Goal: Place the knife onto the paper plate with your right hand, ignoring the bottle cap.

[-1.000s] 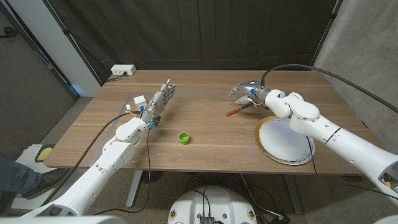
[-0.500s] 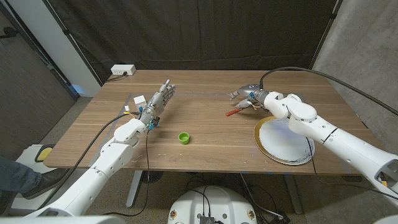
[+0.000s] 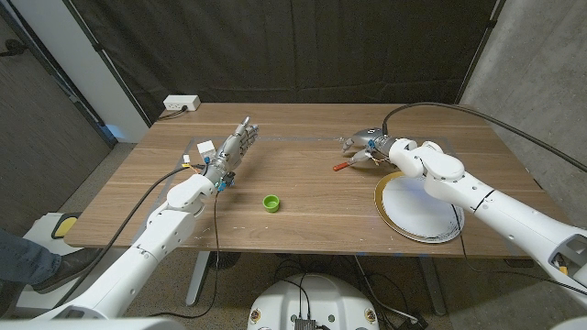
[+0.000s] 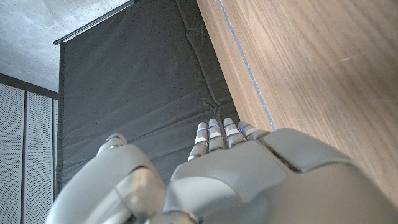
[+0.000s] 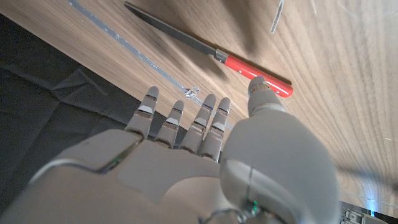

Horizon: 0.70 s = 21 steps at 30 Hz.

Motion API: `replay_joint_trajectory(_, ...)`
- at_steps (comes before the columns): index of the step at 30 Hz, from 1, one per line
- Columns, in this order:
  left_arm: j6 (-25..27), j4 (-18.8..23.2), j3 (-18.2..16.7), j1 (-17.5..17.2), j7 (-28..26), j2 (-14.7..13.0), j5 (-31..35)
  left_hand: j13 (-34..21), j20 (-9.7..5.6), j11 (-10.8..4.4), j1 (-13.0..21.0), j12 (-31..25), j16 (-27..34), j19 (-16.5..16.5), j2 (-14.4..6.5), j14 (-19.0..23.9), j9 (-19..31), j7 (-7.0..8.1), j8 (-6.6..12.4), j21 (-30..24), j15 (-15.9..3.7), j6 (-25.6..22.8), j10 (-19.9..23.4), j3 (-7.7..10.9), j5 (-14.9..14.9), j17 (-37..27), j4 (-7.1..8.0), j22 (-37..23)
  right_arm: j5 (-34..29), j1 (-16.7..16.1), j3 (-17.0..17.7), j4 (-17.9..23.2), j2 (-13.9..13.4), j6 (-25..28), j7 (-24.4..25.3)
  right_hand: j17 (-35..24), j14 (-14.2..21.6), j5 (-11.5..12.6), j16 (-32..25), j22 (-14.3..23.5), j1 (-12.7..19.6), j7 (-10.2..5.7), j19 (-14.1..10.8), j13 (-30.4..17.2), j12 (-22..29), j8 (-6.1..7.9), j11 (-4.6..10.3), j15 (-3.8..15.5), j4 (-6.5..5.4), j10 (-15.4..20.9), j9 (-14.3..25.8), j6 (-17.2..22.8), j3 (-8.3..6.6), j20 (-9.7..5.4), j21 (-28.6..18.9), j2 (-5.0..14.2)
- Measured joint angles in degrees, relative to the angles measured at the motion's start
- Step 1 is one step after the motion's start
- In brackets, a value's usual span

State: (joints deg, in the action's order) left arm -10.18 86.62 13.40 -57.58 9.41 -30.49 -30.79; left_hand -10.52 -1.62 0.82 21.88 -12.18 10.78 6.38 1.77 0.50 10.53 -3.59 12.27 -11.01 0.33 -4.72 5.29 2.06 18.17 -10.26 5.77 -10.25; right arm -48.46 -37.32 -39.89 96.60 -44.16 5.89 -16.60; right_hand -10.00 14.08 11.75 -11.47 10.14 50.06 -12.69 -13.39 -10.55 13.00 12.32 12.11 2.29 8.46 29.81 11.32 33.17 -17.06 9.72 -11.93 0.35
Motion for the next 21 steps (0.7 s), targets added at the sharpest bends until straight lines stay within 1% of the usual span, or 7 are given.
replay_joint_trajectory(2, 0.0, 0.0, 0.0, 0.0, 0.0, 0.0, 0.0, 0.0, 0.0, 0.0, 0.0, 0.0, 0.0, 0.0, 0.0, 0.0, 0.0, 0.0, 0.0, 0.0, 0.0, 0.0, 0.0, 0.0, 0.0, 0.0, 0.0, 0.0, -0.2, 0.0, -0.1, -0.2, 0.0, -0.2, 0.3, 0.0, 0.0, 0.0, 0.0, 0.0, 0.4, -0.01, -0.2, 0.0, 0.0, 0.0, 0.0, 0.04, 0.0, 0.0, 0.0, 0.3, 0.0, -0.2, 0.0, 0.36)
replay_joint_trajectory(5, 0.1, 0.0, 0.0, 0.1, 0.1, -0.1, 0.0, 0.0, -0.31, 0.0, 0.0, 0.0, 0.0, 0.3, 0.0, 0.0, 0.0, 0.0, 0.0, 0.0, 0.0, 0.0, 0.0, 0.0, 0.0, 0.0, 0.0, 0.0, -0.5, 0.0, -0.3, -0.7, 0.1, -0.4, 0.8, 0.0, 0.2, 0.0, 0.0, 0.0, 0.4, -0.02, -0.4, 0.0, 0.0, 0.0, 0.0, -0.08, 0.0, 0.0, 0.0, 0.4, 0.0, -0.41, 0.0, 0.29)
replay_joint_trajectory(9, 0.4, 0.0, 0.0, 0.2, 0.3, -0.3, 0.0, 0.0, -0.31, 0.0, 0.0, 0.0, 0.0, 0.3, 0.0, 0.0, 0.0, 0.0, -0.21, 0.0, 0.0, 0.0, 0.0, 0.0, 0.0, 0.0, 0.0, 0.0, -1.1, 0.1, -0.9, -1.7, 0.3, -1.1, 1.7, 0.0, 1.1, 0.0, 0.0, 0.1, 0.9, -0.04, -1.3, 0.0, 0.0, 0.0, 0.12, -0.12, 0.0, 0.4, 0.3, 1.0, 0.0, -0.92, -0.4, 0.43)
replay_joint_trajectory(12, 0.7, 0.1, -0.1, 0.2, 0.3, -0.5, 0.0, 0.0, -0.31, 0.0, 0.0, 0.0, 0.0, 0.3, 0.0, 0.0, 0.0, 0.0, -0.22, 0.0, 0.0, 0.0, 0.0, 0.0, 0.0, 0.0, 0.0, 0.0, -1.5, 0.2, -1.2, -2.4, 0.4, -1.5, 2.2, 0.0, 1.9, 0.0, 0.0, 0.1, 0.9, -0.1, -2.0, 0.0, 0.0, 0.0, 0.04, 0.0, 0.0, 0.9, 0.3, 1.3, 0.0, -0.72, -0.4, 0.43)
replay_joint_trajectory(14, 0.8, 0.3, -0.2, 0.2, 0.3, -0.7, 0.0, 0.0, -0.31, 0.0, 0.0, 0.0, 0.0, 0.3, 0.0, 0.0, 0.0, 0.0, -0.22, 0.0, 0.0, 0.0, 0.0, -0.17, 0.0, 0.0, 0.18, 0.0, -1.7, 0.3, -1.4, -2.8, 0.4, -1.6, 2.4, 0.0, 2.3, 0.0, 0.0, 0.1, 0.9, -0.1, -2.0, 0.0, 0.0, 0.41, 0.09, 0.06, 0.0, 1.1, 0.3, 1.9, 0.0, -0.83, -0.4, 0.43)
replay_joint_trajectory(18, 1.1, 0.5, -0.4, 0.1, 0.3, -0.9, -0.1, 0.0, -0.01, 0.0, 0.2, 0.0, 0.0, 0.6, -0.2, 0.0, 0.0, 0.05, -0.22, 0.0, 0.0, 0.0, 0.0, -0.16, 0.0, 0.0, 0.17, 0.0, -1.9, 0.4, -1.7, -3.5, 0.5, -2.2, 2.7, 0.0, 3.1, 0.0, 0.0, 0.1, 1.2, -0.1, -2.5, 0.0, 0.0, 0.51, 0.05, 0.04, 0.09, 1.9, 0.3, 2.6, -0.1, -1.24, -0.4, 0.74)
replay_joint_trajectory(21, 1.1, 0.6, -0.5, -0.1, 0.1, -0.9, -0.2, 0.0, 0.0, 0.0, 0.2, 0.0, 0.0, 0.6, -0.2, 0.0, 0.0, 0.21, -0.22, 0.0, 0.0, -0.2, 0.0, -0.16, 0.0, 0.0, 0.17, 0.0, -2.0, 0.5, -1.9, -3.8, 0.5, -2.4, 2.9, 0.0, 4.2, 0.0, -0.2, 0.1, 1.5, -0.07, -2.7, 0.0, 0.6, 0.77, 0.04, 0.05, 0.09, 3.9, 0.3, 4.1, -0.1, -1.45, -0.4, 0.61)
